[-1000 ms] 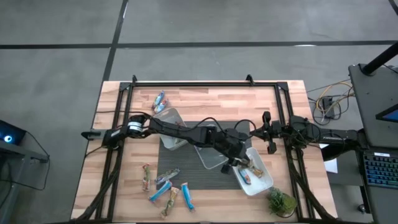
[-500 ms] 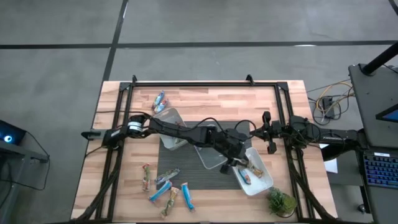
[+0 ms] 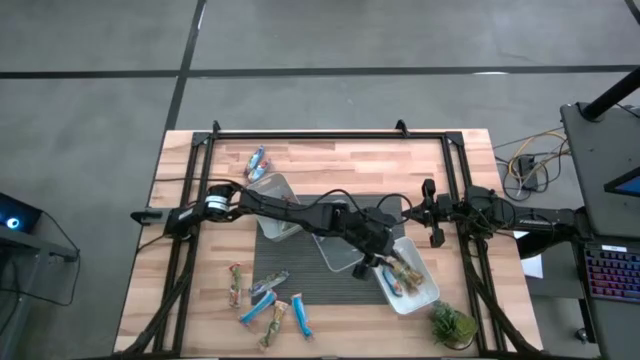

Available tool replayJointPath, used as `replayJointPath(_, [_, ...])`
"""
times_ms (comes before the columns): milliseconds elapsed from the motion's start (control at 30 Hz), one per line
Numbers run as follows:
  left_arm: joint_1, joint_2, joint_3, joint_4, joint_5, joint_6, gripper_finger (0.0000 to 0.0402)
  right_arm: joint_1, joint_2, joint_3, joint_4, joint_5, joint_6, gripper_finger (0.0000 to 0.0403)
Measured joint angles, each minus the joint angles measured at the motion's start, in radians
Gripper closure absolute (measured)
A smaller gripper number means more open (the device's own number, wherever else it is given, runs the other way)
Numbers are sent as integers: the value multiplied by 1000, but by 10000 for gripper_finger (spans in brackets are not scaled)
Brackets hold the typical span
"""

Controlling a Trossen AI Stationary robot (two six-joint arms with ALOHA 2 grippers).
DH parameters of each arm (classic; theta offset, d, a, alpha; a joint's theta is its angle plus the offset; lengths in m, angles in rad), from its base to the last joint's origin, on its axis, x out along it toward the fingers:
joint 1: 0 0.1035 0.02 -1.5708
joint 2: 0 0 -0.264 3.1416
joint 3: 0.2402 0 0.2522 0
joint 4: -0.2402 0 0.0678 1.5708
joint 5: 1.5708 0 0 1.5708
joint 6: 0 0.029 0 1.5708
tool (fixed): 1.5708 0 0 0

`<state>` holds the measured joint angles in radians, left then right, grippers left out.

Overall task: Pick and place Granola Bars by type
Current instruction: Put the blue granola bar into the transparent bin

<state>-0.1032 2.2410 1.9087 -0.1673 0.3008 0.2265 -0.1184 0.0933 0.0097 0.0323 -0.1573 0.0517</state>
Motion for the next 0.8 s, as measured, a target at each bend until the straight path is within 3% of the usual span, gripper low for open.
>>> replayJointPath(267, [0, -3, 0, -7, -6, -10, 310, 0, 0, 0, 0, 0, 0, 394])
replayJointPath(467, [1, -25, 0, -67, -7, -8, 390, 0, 0, 0, 0, 0, 0, 394])
replayJointPath(800, [5, -72, 1, -172, -24, -25, 401, 0, 0, 0, 0, 0, 0, 394])
